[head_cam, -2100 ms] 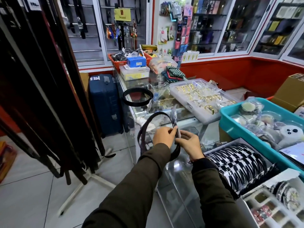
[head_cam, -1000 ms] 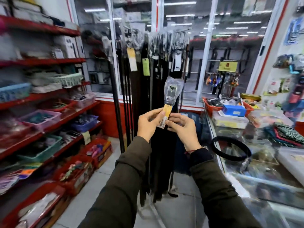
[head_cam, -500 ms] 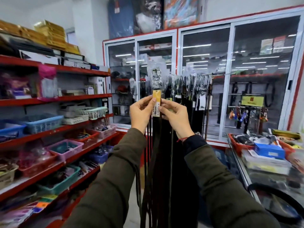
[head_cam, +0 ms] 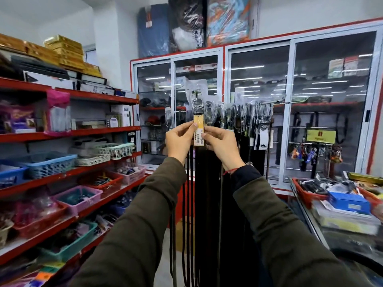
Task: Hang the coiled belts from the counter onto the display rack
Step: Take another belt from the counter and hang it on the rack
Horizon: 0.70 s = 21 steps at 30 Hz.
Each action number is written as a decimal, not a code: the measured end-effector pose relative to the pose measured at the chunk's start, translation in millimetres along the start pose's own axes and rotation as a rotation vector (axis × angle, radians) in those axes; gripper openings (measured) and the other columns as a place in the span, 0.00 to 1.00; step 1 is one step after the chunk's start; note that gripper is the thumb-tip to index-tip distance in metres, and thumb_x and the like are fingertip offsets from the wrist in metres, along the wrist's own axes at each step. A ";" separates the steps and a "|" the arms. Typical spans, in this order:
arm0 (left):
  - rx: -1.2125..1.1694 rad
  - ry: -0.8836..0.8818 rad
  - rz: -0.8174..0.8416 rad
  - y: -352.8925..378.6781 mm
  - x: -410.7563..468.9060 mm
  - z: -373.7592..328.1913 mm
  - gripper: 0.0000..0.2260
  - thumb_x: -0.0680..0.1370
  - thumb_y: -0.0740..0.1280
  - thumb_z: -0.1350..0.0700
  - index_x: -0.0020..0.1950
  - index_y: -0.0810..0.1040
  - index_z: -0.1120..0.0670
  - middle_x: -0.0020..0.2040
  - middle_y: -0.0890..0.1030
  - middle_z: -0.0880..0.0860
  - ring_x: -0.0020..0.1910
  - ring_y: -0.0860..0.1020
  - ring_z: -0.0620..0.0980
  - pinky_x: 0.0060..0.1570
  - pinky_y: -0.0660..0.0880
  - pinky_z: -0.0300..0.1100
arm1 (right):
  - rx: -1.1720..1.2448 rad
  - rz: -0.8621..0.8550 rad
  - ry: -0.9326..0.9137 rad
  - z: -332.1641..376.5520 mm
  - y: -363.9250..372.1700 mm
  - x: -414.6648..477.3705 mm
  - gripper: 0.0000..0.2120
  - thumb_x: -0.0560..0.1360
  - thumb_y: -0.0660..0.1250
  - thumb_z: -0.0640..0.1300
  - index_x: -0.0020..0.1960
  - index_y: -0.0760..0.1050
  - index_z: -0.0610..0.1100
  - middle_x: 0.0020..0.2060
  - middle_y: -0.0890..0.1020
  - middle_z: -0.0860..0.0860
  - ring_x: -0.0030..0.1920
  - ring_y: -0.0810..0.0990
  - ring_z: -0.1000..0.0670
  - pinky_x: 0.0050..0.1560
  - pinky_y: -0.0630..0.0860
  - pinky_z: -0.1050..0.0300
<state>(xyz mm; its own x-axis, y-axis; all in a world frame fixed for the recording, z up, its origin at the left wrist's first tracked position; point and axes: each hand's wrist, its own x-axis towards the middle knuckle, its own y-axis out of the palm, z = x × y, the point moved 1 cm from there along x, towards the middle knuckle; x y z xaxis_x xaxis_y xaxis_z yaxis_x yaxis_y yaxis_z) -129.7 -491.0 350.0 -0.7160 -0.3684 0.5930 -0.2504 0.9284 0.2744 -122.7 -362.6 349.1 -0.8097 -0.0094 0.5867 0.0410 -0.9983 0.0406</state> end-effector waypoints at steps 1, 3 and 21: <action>-0.009 0.002 -0.010 0.0 2.8 0.3 0.10 0.76 0.73 0.58 0.56 0.85 0.60 0.50 0.86 0.57 0.46 0.85 0.47 0.53 0.82 0.47 | -0.006 -0.008 -0.019 -0.8 0.6 1.6 0.14 0.76 0.70 0.35 0.62 0.81 0.38 0.44 0.86 0.49 0.42 0.82 0.54 0.44 0.81 0.58; -0.043 -0.013 -0.027 -1.1 6.6 3.0 0.08 0.75 0.74 0.58 0.53 0.86 0.58 0.51 0.87 0.59 0.54 0.85 0.57 0.59 0.81 0.55 | -0.022 -0.020 -0.049 -4.3 2.7 2.8 0.13 0.76 0.70 0.36 0.60 0.83 0.40 0.45 0.86 0.49 0.43 0.83 0.56 0.44 0.82 0.58; -0.099 -0.048 0.021 -0.9 6.4 10.2 0.04 0.74 0.75 0.56 0.48 0.87 0.54 0.48 0.87 0.60 0.53 0.85 0.63 0.57 0.80 0.64 | 0.043 -0.212 -0.117 -1.8 13.5 12.1 0.12 0.77 0.71 0.46 0.60 0.80 0.50 0.43 0.87 0.46 0.40 0.88 0.53 0.35 0.83 0.57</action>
<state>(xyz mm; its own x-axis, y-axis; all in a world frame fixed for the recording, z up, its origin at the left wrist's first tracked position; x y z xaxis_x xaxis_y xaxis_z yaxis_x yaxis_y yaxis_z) -140.8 -493.7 345.8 -0.7516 -0.3441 0.5628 -0.1713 0.9257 0.3373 -133.0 -376.3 355.3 -0.7298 0.2091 0.6509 -0.0956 -0.9739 0.2057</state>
